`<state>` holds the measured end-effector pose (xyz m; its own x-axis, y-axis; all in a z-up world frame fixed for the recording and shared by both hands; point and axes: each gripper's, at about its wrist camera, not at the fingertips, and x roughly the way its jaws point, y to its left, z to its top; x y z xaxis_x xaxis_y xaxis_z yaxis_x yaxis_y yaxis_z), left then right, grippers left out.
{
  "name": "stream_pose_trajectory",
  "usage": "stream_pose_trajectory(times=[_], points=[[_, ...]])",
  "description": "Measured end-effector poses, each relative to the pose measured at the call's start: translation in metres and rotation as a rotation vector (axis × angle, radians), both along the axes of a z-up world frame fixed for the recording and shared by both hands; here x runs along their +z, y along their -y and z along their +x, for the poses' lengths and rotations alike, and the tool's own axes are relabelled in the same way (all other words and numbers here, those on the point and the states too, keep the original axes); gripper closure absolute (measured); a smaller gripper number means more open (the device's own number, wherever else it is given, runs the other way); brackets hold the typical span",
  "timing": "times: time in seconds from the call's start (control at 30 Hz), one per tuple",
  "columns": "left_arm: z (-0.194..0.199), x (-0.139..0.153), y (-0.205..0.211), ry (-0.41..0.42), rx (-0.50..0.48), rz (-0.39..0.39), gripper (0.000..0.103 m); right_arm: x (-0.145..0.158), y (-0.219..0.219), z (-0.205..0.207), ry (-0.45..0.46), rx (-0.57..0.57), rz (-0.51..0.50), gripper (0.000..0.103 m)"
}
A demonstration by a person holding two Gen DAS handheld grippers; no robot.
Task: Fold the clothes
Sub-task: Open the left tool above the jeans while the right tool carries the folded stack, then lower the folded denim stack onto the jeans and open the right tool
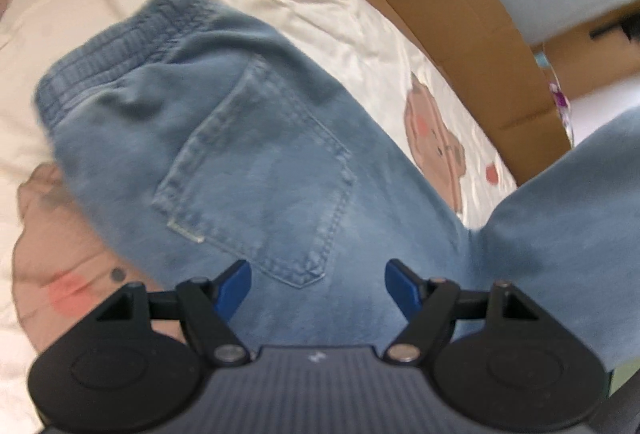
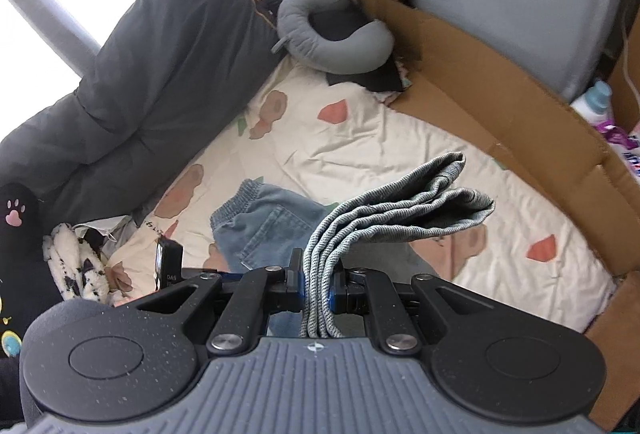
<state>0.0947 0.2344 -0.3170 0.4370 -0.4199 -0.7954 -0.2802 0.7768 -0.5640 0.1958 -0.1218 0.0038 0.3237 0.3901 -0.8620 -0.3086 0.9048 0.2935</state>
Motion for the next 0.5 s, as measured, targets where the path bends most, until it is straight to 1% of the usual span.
stream_pose_trajectory(times=[0.07, 0.17, 0.27, 0.37, 0.5], points=[[-0.008, 0.000, -0.007, 0.007, 0.039, -0.005, 0.027, -0.010, -0.013, 0.002, -0.003, 0.013, 0.005, 0.094], [-0.019, 0.000, -0.015, 0.004, 0.072, -0.005, 0.027, -0.028, -0.026, 0.005, -0.014, 0.008, 0.027, 0.094], [-0.026, -0.003, -0.022, -0.010, 0.099, -0.027, 0.027, -0.047, -0.030, 0.005, -0.046, -0.026, 0.068, 0.094], [-0.030, -0.006, -0.027, -0.016, 0.127, -0.039, 0.027, -0.061, -0.033, 0.004, -0.052, -0.060, 0.090, 0.094], [-0.030, -0.007, -0.028, -0.007, 0.128, -0.043, 0.026, -0.079, -0.034, 0.004, -0.075, -0.117, 0.137, 0.094]])
